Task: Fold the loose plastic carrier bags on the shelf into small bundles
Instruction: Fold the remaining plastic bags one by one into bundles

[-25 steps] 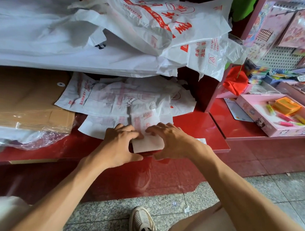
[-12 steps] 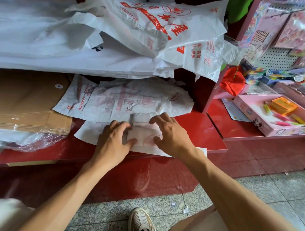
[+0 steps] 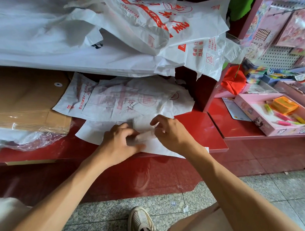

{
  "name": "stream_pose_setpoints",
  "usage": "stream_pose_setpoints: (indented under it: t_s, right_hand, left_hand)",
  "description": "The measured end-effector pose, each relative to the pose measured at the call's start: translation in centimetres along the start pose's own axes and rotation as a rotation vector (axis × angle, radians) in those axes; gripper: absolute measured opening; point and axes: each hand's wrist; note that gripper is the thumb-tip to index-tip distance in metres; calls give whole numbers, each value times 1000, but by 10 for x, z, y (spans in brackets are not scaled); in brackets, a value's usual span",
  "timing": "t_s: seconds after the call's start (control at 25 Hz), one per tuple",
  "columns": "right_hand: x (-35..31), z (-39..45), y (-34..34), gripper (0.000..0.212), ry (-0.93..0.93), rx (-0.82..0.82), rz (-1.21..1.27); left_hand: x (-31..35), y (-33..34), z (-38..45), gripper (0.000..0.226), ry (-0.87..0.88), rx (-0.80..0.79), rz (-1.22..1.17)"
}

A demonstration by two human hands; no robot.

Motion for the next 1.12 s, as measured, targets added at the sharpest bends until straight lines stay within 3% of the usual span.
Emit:
stream_pose_setpoints:
  t_s: [0.08,0.16,0.24,0.36,0.52,0.6,0.68,0.76,0.88,0.96,1.04,1.12]
  right_hand:
    - [0,-1,-2,25,33,45,107]
    - [0,-2,0,27,73,98,118]
    - [-2,0,3,42,159,92,76]
    - [-3,6,7,62,336,-61,65]
    - [-9,9,3,47,412,-37,322]
    - [-15,6,-2,35,360,63,567]
    - [-26,5,-7,29,257,139,865]
    - [-39,7,-6,33,190,182,981]
    - [-66,16,-3,49,239,89,1132]
    - [-88,24,-3,32,218,-78,1072]
    - [-115,33,2,10,124,-158,818]
    - [-147,42,14,9,17,-184,697]
  left_hand:
    - [2,0,2,35,-31,82,-121]
    - [5,-1,3,46,-94,127,-162]
    - [8,-1,1,50,-171,131,0]
    - [8,6,-1,47,-195,170,212]
    - [5,9,1,38,-163,187,138]
    - [11,6,1,26,-193,205,1]
    - [20,-4,-2,29,-243,186,-423]
    - [26,-18,-7,27,-214,183,-778]
    - [21,-52,-24,20,-162,278,-841]
    - [9,-81,-42,17,-188,339,-770]
    - [-10,-112,-69,12,-241,370,-638]
    - [-29,-141,-101,8,-270,366,-505]
Point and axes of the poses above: each hand's wrist, its own z-axis towards the middle knuckle, its own y-axis out of the palm, x = y × z, and after that the axes turned 6 degrees about -x, right-handed
